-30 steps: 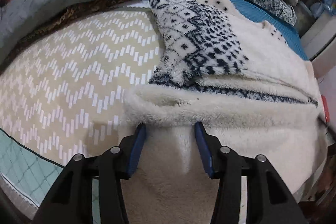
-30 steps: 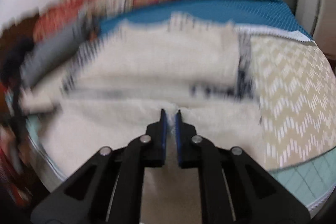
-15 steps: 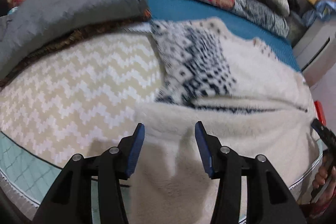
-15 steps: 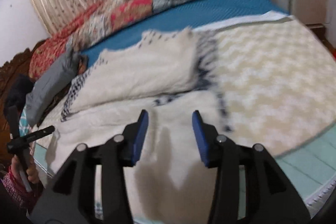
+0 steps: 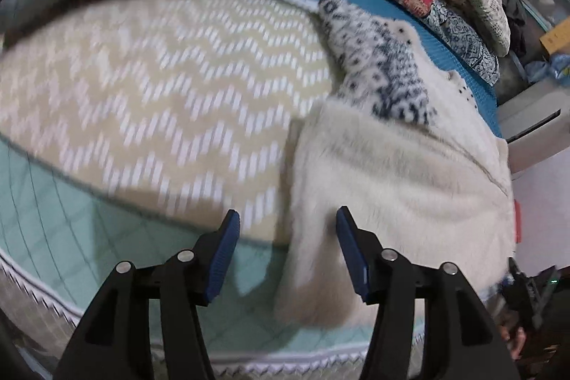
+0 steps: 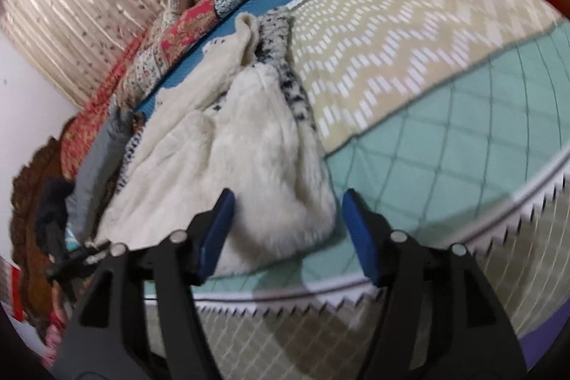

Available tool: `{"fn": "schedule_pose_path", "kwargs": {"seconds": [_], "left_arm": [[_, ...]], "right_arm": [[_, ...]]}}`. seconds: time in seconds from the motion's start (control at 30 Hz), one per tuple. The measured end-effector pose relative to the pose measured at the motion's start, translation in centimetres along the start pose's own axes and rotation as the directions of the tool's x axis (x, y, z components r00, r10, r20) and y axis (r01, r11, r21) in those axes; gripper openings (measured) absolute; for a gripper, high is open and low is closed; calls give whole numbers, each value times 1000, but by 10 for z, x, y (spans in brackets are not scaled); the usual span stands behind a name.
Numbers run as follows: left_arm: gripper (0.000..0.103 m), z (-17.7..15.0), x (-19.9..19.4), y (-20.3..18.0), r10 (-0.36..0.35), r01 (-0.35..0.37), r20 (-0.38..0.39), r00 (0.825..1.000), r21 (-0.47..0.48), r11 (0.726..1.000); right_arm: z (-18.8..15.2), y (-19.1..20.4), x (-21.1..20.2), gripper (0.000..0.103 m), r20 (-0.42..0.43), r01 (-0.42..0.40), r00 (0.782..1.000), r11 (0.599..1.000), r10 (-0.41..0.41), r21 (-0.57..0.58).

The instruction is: Fold large clothes

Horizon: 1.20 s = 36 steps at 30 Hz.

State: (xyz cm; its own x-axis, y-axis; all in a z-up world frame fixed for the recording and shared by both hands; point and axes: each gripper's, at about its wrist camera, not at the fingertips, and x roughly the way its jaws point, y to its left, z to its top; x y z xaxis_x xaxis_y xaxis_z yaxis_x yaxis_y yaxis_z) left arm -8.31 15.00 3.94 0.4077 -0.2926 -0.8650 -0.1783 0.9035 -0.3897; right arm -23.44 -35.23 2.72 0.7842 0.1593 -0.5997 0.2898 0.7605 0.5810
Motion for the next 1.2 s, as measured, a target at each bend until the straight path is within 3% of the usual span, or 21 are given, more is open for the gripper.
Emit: {"fn": "schedule_pose_path", "kwargs": {"seconds": [0.13, 0.2, 0.27, 0.43, 0.47, 0.53, 0.63, 0.67, 0.7, 0.77, 1.0, 1.2], "left_arm": [[0, -17, -2, 19, -152, 146, -52, 987, -109, 983], [0, -24, 3, 25, -271, 254, -70, 960, -192, 948], [0, -28, 12, 24, -324, 298, -77, 943, -240, 924], [0, -31, 33, 13, -356, 324, -55, 933, -309, 894], [0, -31, 34, 10, -364, 331, -46, 930, -322, 887], [0, -31, 37, 7, -361, 325, -48, 931, -337, 884], [0, -29, 33, 8, -348, 313, -37, 937, -354, 881], [1, -29, 33, 10, -341, 303, -49, 939, -354, 885], [13, -29, 33, 12, -343, 299, -60, 938, -363, 883], [17, -30, 28, 20, -366, 318, -54, 929, -390, 864], [19, -31, -34, 5, -403, 392, 17, 915, -271, 879], [19, -69, -74, 28, -404, 392, 1, 915, -241, 888]], "right_arm": [[-8, -5, -5, 65, -6, -98, 995, 991, 99, 86], [-10, 0, 1, 65, -30, -149, 988, 983, 153, 112], [-13, 10, 9, 65, -43, -159, 986, 982, 163, 98], [-11, 28, 28, 61, -35, -190, 980, 975, 195, 114], [-10, 30, 32, 56, -38, -192, 980, 974, 198, 123], [-8, 30, 45, 27, -71, -169, 981, 973, 182, 157], [-7, 24, 49, 14, -73, -181, 977, 957, 202, 224], [-6, 24, 43, 13, -57, -195, 975, 952, 214, 236], [-6, 24, 39, 12, -47, -200, 975, 951, 217, 235], [-3, 30, 21, 11, -20, -218, 973, 952, 228, 217], [-7, 59, -35, 10, 9, -231, 973, 968, 232, 101], [-61, 51, -64, 10, -49, -226, 971, 969, 232, 102]]}}
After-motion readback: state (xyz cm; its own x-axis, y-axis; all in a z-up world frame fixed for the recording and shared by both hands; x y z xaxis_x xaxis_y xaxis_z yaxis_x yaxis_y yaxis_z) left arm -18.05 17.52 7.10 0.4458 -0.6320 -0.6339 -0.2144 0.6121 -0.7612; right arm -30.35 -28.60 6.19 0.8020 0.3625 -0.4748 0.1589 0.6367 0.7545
